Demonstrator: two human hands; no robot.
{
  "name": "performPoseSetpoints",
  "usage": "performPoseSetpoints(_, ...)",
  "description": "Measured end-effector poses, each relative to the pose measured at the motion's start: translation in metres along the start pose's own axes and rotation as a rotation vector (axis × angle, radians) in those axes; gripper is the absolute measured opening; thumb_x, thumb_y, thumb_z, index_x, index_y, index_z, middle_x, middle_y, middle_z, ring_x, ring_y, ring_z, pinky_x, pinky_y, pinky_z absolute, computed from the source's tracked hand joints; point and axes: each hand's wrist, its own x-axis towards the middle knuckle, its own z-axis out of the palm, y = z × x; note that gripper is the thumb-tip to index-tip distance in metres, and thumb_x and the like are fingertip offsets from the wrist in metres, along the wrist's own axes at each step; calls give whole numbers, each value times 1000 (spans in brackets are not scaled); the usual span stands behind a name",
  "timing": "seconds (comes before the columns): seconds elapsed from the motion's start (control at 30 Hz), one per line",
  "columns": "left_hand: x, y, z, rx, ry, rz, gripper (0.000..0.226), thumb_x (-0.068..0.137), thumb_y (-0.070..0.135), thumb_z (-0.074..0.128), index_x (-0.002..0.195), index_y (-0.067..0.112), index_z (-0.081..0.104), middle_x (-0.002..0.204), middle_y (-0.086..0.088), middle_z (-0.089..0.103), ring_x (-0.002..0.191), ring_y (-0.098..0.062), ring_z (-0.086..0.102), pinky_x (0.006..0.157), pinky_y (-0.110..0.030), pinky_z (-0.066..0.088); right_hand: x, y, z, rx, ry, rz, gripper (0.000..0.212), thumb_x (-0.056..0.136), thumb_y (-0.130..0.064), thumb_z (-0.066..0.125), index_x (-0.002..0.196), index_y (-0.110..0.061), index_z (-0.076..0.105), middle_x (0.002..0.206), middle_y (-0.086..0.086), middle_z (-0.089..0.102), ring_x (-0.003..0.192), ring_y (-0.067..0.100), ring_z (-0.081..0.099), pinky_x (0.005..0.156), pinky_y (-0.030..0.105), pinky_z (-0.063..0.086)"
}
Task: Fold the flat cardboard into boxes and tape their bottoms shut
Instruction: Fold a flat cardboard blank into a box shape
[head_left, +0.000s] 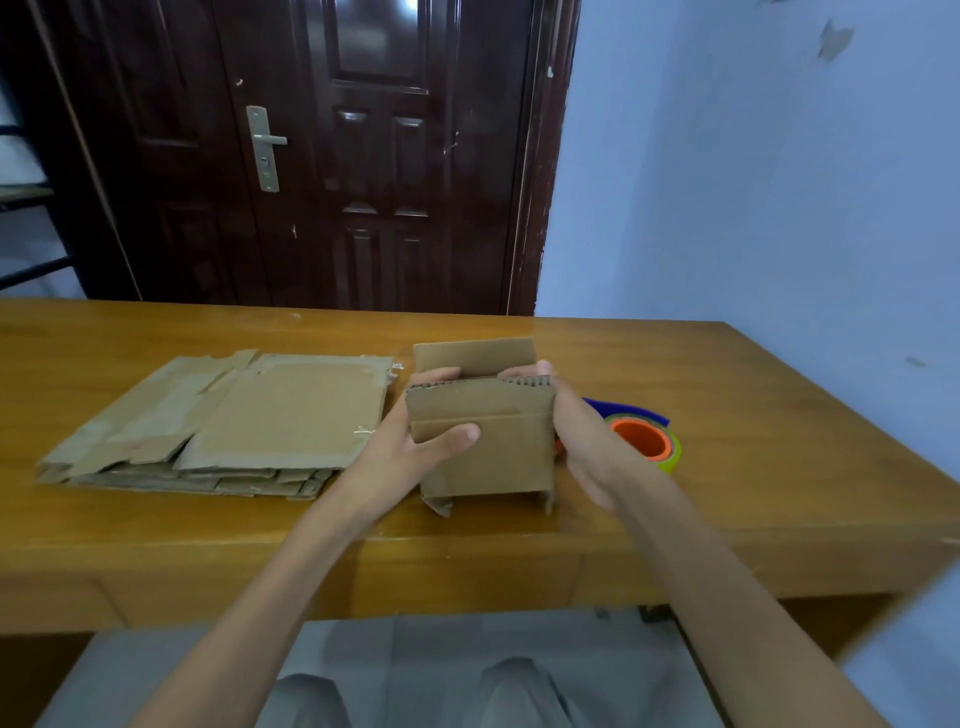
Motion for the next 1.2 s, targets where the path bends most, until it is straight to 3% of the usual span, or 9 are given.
performPoseSetpoints(0.13,-5,10,-8,-60,-70,-79,75,85,44,82,147,54,41,140,20,59,124,-1,58,95,-23,56,-2,-6,-6,-49,-159,80,37,108,-63,33,133,-50,57,142,4,56,131,30,53,110,66,44)
performPoseSetpoints(0.27,-10,17,-7,-154,-65,-131,75,82,41,85,143,59,45,143,14,59,131,-15,56,108,-44,53,-10,0,-10,-13,-217,10,34,107,-60,40,137,-52,54,143,-3,52,130,25,52,108,65,47)
performPoseSetpoints(0.47,-10,25,1,-191,-8,-103,67,84,27,84,141,47,54,137,8,62,118,-13,64,80,-26,62,-21,10,-17,138,-230,-74,35,105,-57,46,138,-49,56,142,-3,57,130,21,57,103,57,55)
performPoseSetpoints(0.6,-1,37,-8,-174,47,-82,69,76,37,87,138,46,57,133,7,67,119,-17,65,89,-37,60,-10,23,-22,253,-119,-110,60,97,-56,66,149,-49,39,145,2,55,133,26,55,99,64,55)
performPoseSetpoints(0.67,3,39,-9,-190,13,-115,66,77,40,86,136,46,58,129,8,71,118,-17,67,92,-38,61,-5,24,-22,283,-132,-14,71,87,-61,73,150,-43,45,145,7,57,131,30,57,97,65,55)
performPoseSetpoints(0.77,5,40,-6,-200,-14,-158,59,81,41,84,134,44,59,119,11,75,112,-14,71,88,-34,62,-1,16,-18,261,-240,74,48,95,-64,63,136,-39,63,141,7,61,128,31,61,101,66,53)
performPoseSetpoints(0.87,8,45,-7,-241,60,-149,60,82,39,83,137,38,58,120,8,75,110,-15,73,78,-30,62,9,10,-15,272,-265,94,52,95,-68,61,140,-41,59,143,6,59,131,32,59,102,72,48)
performPoseSetpoints(1.07,19,51,-14,-204,160,-127,92,67,55,95,141,40,43,132,0,68,117,-23,71,92,-47,63,20,-7,-10,244,-246,45,52,92,-74,60,133,-43,66,138,4,65,128,30,62,97,68,53)
performPoseSetpoints(1.2,24,51,-19,-183,101,-298,121,59,69,91,154,48,20,139,1,58,121,-25,66,97,-51,60,28,-13,-11,351,-231,18,55,89,-71,66,132,-37,69,139,6,67,130,33,62,104,69,48)
